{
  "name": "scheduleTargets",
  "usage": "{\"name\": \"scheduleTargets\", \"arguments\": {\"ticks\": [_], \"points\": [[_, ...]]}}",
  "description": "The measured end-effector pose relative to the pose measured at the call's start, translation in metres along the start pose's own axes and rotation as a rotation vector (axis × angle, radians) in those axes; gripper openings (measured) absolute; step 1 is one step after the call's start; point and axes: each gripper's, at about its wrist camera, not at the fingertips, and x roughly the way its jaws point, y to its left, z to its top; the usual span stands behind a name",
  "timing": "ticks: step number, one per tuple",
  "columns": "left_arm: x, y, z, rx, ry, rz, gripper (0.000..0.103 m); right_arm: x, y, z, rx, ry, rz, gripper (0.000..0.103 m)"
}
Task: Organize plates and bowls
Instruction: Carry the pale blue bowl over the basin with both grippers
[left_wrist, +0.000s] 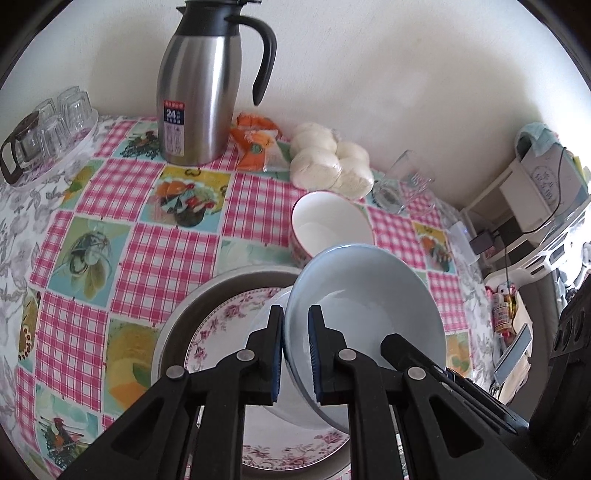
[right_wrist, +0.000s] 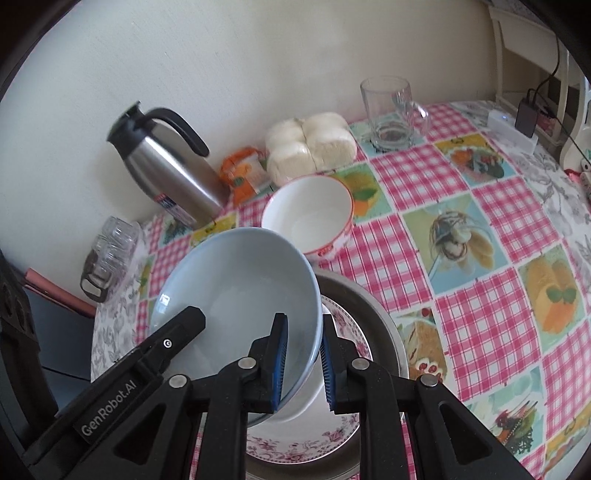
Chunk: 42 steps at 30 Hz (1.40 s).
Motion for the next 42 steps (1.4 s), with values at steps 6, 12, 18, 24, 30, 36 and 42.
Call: {"name": "scheduleTargets", "arguments": {"ticks": [6, 12, 18, 24, 30, 36, 42], "points": [[0.01, -0.001, -0.001, 0.007, 0.034, 0.034, 0.013, 0.015, -0.003, -0.004, 0.0, 0.049, -0.02, 0.021], [0.019, 0.003, -0.004, 0.006, 0.074, 0.044, 0.014, 0.022, -0.002, -0.007, -0.014, 0.068, -0.04, 0.021], [0.022, 0.005, -0.006, 0.013, 0.095, 0.049, 0.014, 0.021, 0.0, -0.009, -0.035, 0.068, -0.054, 0.021], [0.02, 0.006, -0.008, 0.018, 0.102, 0.05, 0.014, 0.02, 0.002, -0.011, -0.051, 0.069, -0.061, 0.021], [0.017, 0.011, -0.01, 0.013, 0.101, 0.057, 0.014, 0.019, 0.007, -0.014, -0.073, 0.07, -0.065, 0.022], [0.016, 0.014, -0.011, 0.009, 0.105, 0.07, 0.014, 0.019, 0.012, -0.016, -0.101, 0.074, -0.066, 0.021], [0.016, 0.014, -0.011, 0.001, 0.102, 0.079, 0.014, 0.02, 0.012, -0.016, -0.105, 0.073, -0.061, 0.022]]}}
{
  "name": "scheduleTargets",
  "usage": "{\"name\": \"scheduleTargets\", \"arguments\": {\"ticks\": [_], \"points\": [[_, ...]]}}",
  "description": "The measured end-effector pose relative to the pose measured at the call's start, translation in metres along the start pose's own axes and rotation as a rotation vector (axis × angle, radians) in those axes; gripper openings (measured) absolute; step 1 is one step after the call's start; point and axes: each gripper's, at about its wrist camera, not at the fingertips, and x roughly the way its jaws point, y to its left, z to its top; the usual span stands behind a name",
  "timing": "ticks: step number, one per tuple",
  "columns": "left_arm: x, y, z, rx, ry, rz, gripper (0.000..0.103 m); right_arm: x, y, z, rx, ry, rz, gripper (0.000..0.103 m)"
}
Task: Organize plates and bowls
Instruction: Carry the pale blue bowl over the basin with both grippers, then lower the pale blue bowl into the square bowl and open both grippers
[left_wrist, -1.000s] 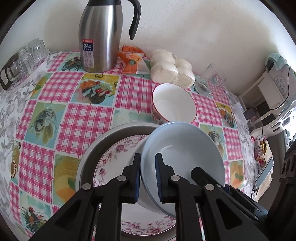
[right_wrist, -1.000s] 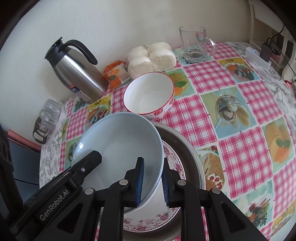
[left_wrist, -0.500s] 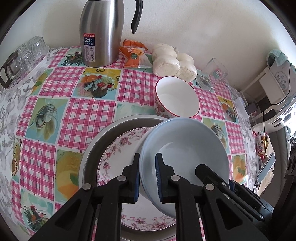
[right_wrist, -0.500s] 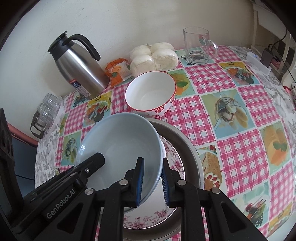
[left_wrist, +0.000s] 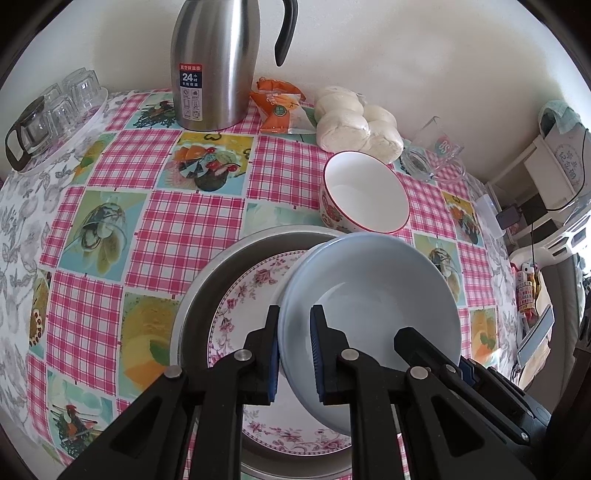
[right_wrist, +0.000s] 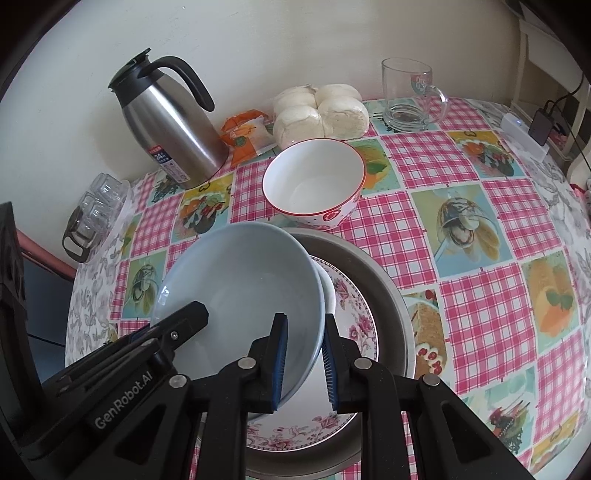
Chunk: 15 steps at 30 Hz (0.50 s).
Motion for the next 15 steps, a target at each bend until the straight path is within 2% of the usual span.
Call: {"name": "scheduleTargets", "arguments": {"ticks": [9, 15], "points": [[0.0006, -0.0036, 0.0008, 0.011, -0.01, 0.004, 0.016, 0.0012, -0.0037, 0.0032, -0.004, -0.02, -0.029, 0.023], [0.0001, -0.0049, 0.0005, 0.033, -0.018, 0.036, 0.017, -0.0009, -0.0048, 0.0037, 0.002, -0.029, -0.024, 0.023]]}}
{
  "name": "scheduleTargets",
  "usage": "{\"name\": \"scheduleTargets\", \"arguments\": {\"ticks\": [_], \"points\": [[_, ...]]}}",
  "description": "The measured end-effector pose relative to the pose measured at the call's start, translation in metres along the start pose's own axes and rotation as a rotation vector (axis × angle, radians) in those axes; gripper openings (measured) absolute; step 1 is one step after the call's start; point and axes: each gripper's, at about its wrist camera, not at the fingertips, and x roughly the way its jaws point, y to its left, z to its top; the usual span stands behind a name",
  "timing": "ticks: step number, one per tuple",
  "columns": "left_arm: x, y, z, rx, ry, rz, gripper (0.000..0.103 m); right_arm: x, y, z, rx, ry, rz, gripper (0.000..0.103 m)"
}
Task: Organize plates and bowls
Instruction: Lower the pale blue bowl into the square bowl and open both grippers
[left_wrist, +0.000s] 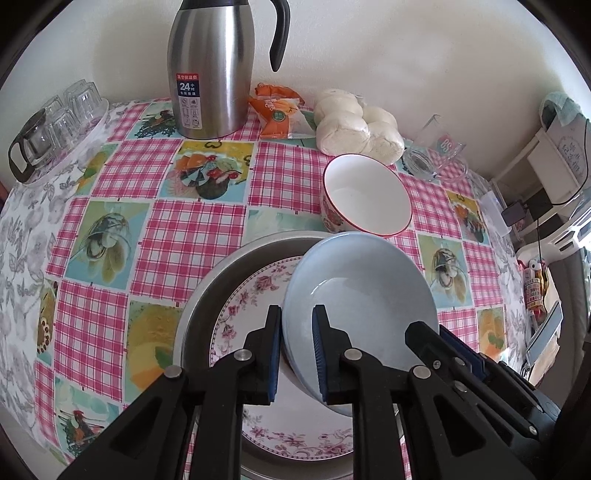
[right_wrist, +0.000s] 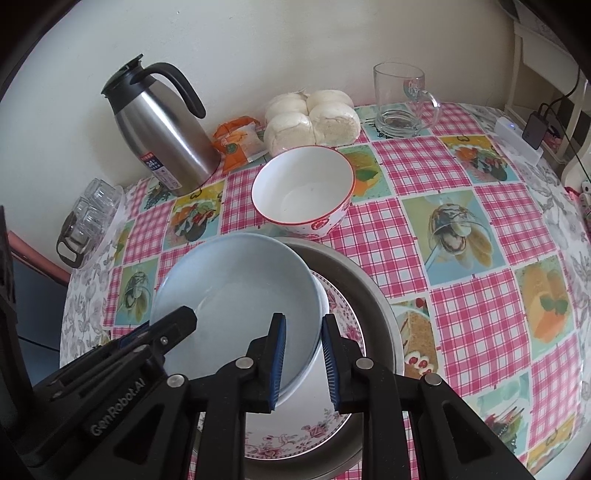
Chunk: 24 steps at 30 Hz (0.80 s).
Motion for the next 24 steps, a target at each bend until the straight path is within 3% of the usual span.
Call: {"name": "scheduleTargets", "arguments": {"ticks": [20, 24], "points": [[0.0, 0.003, 0.001, -0.02, 0.0, 0.0, 0.017, 0.012, -0.001, -0.006, -0.005, 0.038, -0.02, 0.023], [0.002, 0.003, 0.001, -0.02, 0.003, 0.001, 0.021, 0.012, 0.0, -0.007, -0.009, 0.042, -0.023, 0.023]]}}
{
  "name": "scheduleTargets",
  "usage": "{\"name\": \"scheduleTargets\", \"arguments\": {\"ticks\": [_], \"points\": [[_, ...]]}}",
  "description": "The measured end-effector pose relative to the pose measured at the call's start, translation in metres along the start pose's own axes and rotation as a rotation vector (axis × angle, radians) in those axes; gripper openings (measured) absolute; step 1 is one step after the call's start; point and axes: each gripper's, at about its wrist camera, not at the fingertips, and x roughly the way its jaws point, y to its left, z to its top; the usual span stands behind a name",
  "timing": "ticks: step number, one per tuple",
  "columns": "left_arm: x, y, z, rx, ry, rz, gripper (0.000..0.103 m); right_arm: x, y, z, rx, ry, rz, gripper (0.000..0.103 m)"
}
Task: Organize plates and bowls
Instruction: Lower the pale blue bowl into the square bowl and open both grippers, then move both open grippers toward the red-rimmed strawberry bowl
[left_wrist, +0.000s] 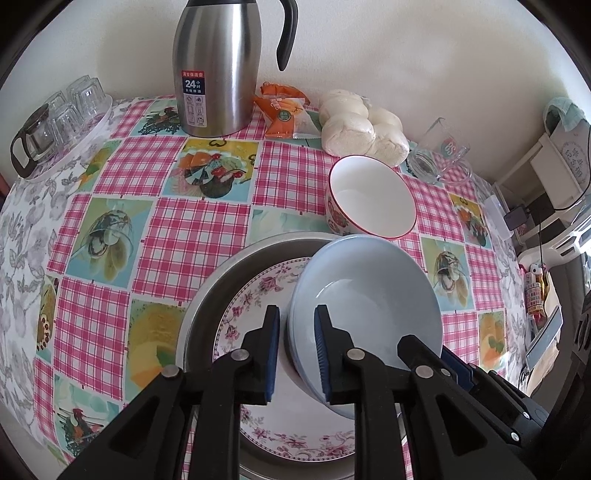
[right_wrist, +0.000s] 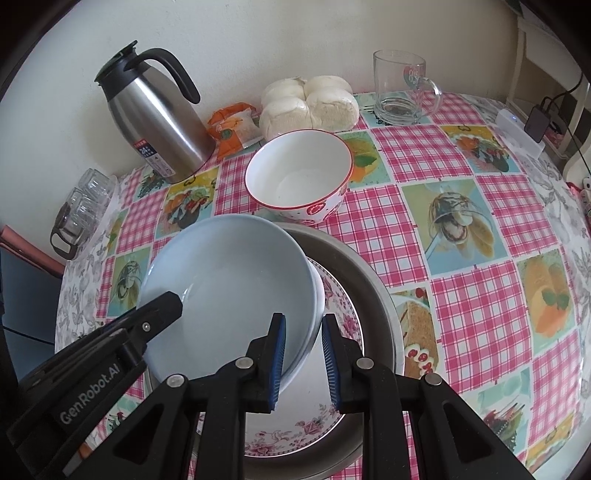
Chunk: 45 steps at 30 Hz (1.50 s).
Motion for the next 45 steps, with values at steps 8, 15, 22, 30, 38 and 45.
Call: {"name": "scheduleTargets", "arguments": {"ticks": [8, 15, 22, 30, 38, 45], "points": [[-0.008, 0.003, 0.002, -0.017, -0.02, 0.003, 0.029, -0.001, -0.001, 0.0, 0.01, 0.001, 0.006, 0.023], [-0.013, 0.009, 0.004, -0.046, -0.036, 0.025, 0.049, -0.008, -0.009, 0.004, 0.034, -0.025, -0.028, 0.041], [-0.016, 0.011, 0.005, -0.057, -0.044, 0.053, 0.062, -0.014, -0.012, 0.008, 0.041, -0.058, -0.054, 0.076], [-0.015, 0.015, 0.007, -0.077, -0.054, 0.084, 0.071, -0.017, -0.017, 0.009, 0.054, -0.082, -0.061, 0.091], [-0.017, 0.021, 0.006, -0.101, -0.087, 0.102, 0.088, -0.02, -0.021, 0.01, 0.061, -0.104, -0.061, 0.095], [-0.018, 0.024, 0.005, -0.119, -0.12, 0.117, 0.093, -0.021, -0.019, 0.01, 0.051, -0.116, -0.05, 0.103]]}}
